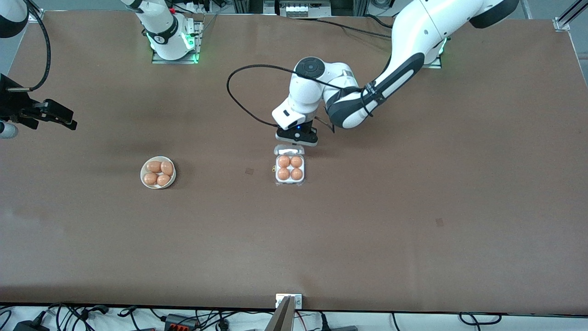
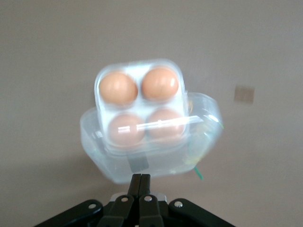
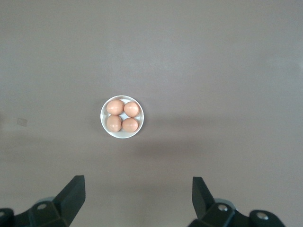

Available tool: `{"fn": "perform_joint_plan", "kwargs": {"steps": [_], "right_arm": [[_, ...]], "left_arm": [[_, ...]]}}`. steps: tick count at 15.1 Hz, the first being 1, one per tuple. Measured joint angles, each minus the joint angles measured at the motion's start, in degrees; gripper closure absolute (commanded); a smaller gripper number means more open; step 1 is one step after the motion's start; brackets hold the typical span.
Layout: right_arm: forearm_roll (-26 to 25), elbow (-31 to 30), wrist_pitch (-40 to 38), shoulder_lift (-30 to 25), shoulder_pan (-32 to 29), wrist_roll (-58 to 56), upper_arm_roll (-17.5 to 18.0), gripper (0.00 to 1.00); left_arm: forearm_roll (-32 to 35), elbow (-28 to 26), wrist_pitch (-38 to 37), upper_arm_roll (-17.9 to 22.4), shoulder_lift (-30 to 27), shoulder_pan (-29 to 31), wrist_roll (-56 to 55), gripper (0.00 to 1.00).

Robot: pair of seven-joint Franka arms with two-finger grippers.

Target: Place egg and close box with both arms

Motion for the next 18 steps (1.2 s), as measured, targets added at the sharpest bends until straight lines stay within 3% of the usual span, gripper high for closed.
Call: {"fn": "perform_joint_plan", "kwargs": {"steps": [4,7,11,15,18], "right_arm": [[0.0,0.0,-0.1,0.0,0.0,0.0,0.0,0.00],[0.0,0.5,0.0,0.0,0.0,-0.1,0.1,0.00],[-0.1,0.5,0.0,0.0,0.0,-0.1,0.1,0.00],[-0.2,0.6,0.1,0.0,0.0,-0.1,0.1,0.00],[-0.2,0.6,0.2,0.0,0.0,-0.1,0.3,0.00]], "left_arm": [[0.3,7.7,-0.1,2.9,1.2,0.0,1.6,0.99],[0.2,8.3,-1.8,2.7,1.6,-0.2,1.7,0.99],[-0.2,9.5,-17.9,-4.0,1.6,2.1,2.4,0.99],[-2.1,10.3,-33.2,-14.0,1.4,11.3,11.9,0.99],[-4.7,13.3,-45.6,-16.3,1.3,13.0,18.2,0.98]]}}
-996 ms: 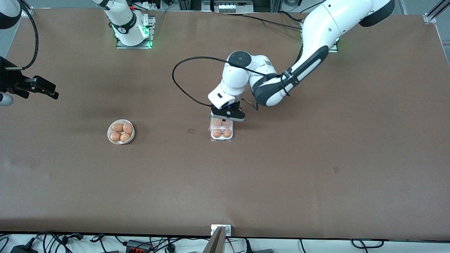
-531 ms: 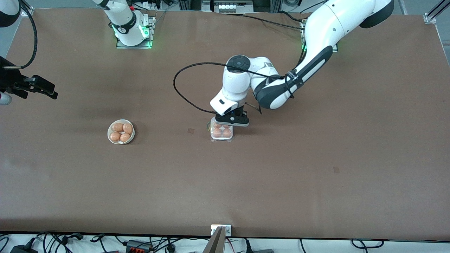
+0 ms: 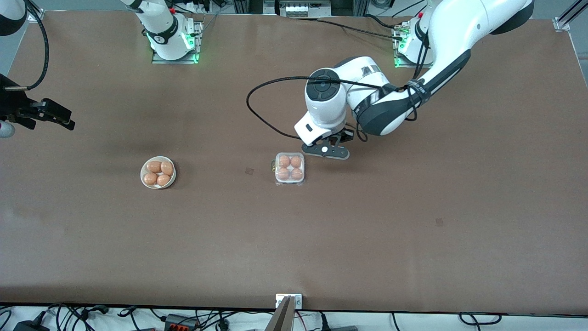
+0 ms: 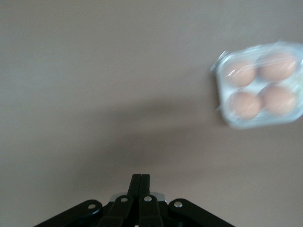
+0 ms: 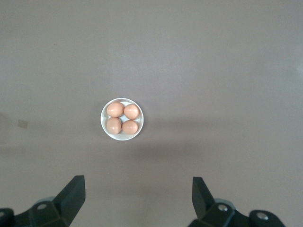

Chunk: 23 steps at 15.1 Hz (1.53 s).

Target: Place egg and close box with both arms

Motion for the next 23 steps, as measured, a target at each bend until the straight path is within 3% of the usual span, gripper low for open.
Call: {"fn": "perform_joint_plan", "kwargs": {"steps": [2,3,4,5,6,11,16,18,20,23], "right_arm": [[0.0,0.3,0.0,0.0,0.0,0.0,0.1,0.00],[0.0,0.5,0.0,0.0,0.0,0.0,0.1,0.00],[0.0,0.6,0.0,0.0,0.0,0.0,0.1,0.00],[0.0,0.6,0.0,0.0,0.0,0.0,0.1,0.00],[0.0,0.6,0.0,0.0,0.0,0.0,0.1,0.00],[0.0,0.6,0.0,0.0,0.0,0.0,0.1,0.00],[0.0,0.6,0.0,0.1,0.0,0.0,0.2,0.00],[0.0,0.6,0.0,0.1,0.0,0.0,0.2,0.00],[0.0,0.6,0.0,0.2,0.0,0.0,0.2,0.00],[0.0,0.6,0.0,0.2,0.0,0.0,0.2,0.00]], "left_arm": [[-0.3,2.7,-8.4,-0.7,0.0,-0.2,5.5,0.83],[-0.3,4.1,-12.1,-1.2,0.0,-0.2,7.8,0.82],[-0.3,5.5,-15.8,-1.6,-0.1,-0.2,9.2,0.67],[-0.3,6.7,-19.5,-1.9,-0.1,-0.1,10.5,0.18],[-0.3,7.9,-22.3,-2.0,-0.1,-0.1,12.0,0.00],[-0.3,13.6,-25.8,-3.2,-0.7,3.5,19.6,0.00],[-1.5,14.8,-26.2,-7.4,-2.7,15.8,33.3,0.00],[-4.7,15.0,-26.2,-6.8,-4.8,19.8,36.5,0.00],[-8.8,15.1,-25.8,-1.4,-8.8,19.0,39.9,0.00],[-20.3,15.0,-22.0,13.5,-16.6,12.4,44.0,0.00]]}}
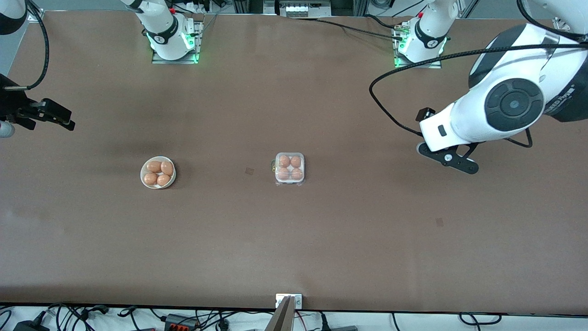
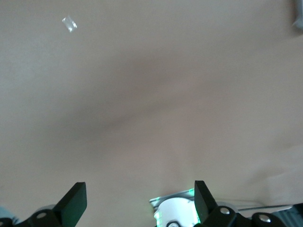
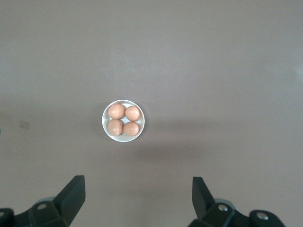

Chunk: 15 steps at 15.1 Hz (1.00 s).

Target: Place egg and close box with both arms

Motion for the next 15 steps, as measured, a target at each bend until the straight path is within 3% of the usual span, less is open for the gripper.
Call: {"fn": "perform_joint_plan", "kwargs": {"steps": [4,7,11,15], "right_arm": [[0.0,0.0,-1.2,0.0,0.0,0.0,0.0,0.00],[0.0,0.0,-2.1,-0.1,0.0,2.0,0.2,0.00],[0.0,0.0,-4.0,-0.1,0.0,3.8,0.9,0.00],[0.0,0.0,-4.1,-0.1,0.0,3.8,0.9,0.00]], "left_arm": [[-12.5,-0.6,3.8,20.0,-8.5,-7.3,2.5,0.00],[-15.2,-4.0,10.3,30.5,-12.7,-11.9,2.8,0.00],[-18.9,-13.0,15.4,40.2,-19.5,-16.2,3.0,0.00],[-24.1,-24.3,15.6,43.4,-28.8,-16.2,3.6,0.00]]}}
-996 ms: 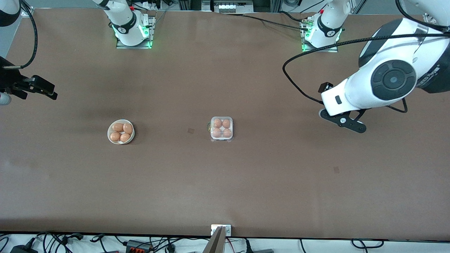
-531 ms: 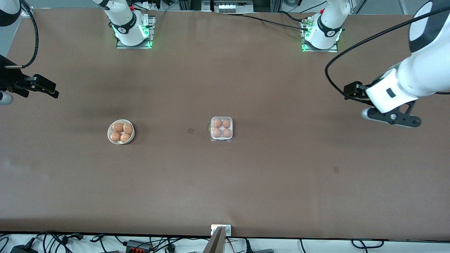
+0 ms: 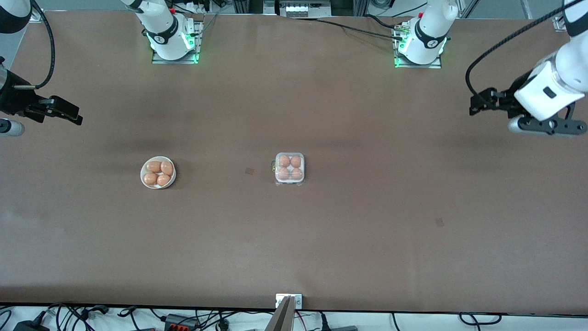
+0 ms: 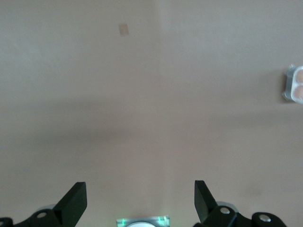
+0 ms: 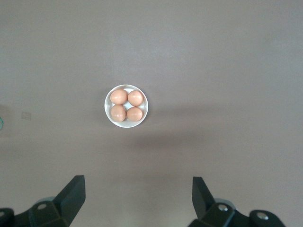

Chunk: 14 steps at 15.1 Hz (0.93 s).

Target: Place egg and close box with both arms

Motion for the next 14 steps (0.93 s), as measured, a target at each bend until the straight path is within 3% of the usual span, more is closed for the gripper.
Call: {"fn": "perform_joint_plan", "kwargs": {"steps": [3,7,14], "right_arm": [[0.0,0.0,0.0,0.0,0.0,0.0,0.0,0.00],[0.0,0.0,0.0,0.0,0.0,0.0,0.0,0.00],[0.0,0.0,-0.1,0.0,0.0,-1.5,0.1,0.00]], "left_arm": [[-5.1,-6.3,1.4,3.5,-2.8,0.1,0.5,0.00],[4.2,-5.9,6.1,4.3,-4.1,-2.3,0.7,0.00],[5.0,-6.0,10.5,4.3,-4.9,-3.5,0.2,0.00]]}}
